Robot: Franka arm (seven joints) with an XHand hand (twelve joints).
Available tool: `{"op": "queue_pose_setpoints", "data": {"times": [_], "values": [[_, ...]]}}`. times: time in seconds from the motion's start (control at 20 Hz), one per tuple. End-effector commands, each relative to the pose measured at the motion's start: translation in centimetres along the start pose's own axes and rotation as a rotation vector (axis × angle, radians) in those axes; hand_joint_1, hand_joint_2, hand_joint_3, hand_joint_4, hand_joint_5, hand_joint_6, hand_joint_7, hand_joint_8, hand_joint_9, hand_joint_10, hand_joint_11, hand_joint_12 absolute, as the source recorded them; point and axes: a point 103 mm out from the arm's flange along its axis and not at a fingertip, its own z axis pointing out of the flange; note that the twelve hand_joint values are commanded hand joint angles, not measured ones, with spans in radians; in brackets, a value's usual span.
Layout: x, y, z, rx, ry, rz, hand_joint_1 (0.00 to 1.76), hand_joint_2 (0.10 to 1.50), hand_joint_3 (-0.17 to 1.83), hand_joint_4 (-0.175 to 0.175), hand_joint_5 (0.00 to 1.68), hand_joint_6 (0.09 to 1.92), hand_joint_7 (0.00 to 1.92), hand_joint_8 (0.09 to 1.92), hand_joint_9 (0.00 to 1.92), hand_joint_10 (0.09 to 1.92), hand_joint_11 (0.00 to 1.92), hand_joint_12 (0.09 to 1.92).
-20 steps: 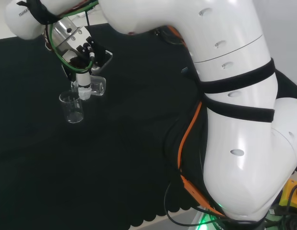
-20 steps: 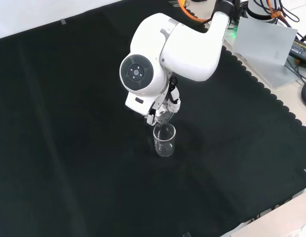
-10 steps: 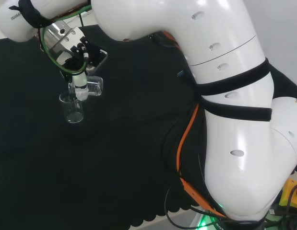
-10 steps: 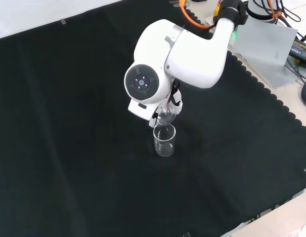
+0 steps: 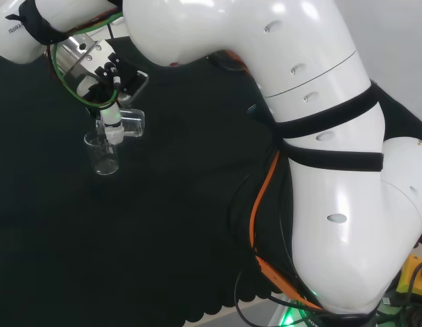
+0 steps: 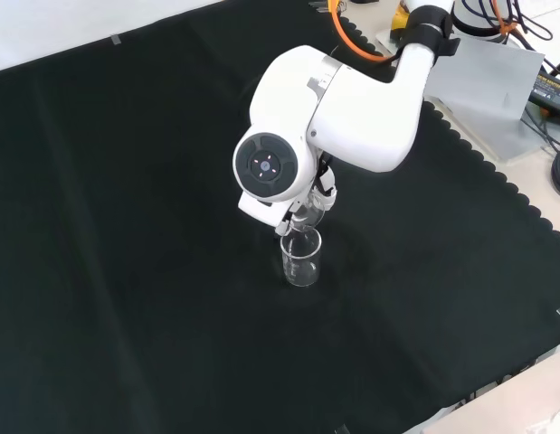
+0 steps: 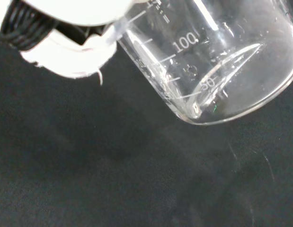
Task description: Pour the water from the handheld beaker into the one on the table.
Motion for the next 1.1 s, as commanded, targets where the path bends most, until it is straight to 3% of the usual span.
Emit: {"op": "queue_pose_setpoints", "data": {"times": [0.05,1.1], "values": [[0.15,-0.01,-0.06,0.018,-0.015,0.009,1.13,0.63,0.72,0.175,1.28,0.7,1.66,0.09,1.56,0.09,1.11,0.92],[0.62,0.14,-0.57,0.059,-0.093,0.045,1.12,0.63,0.72,0.175,1.27,0.71,1.66,0.09,1.56,0.09,1.11,0.92]]}}
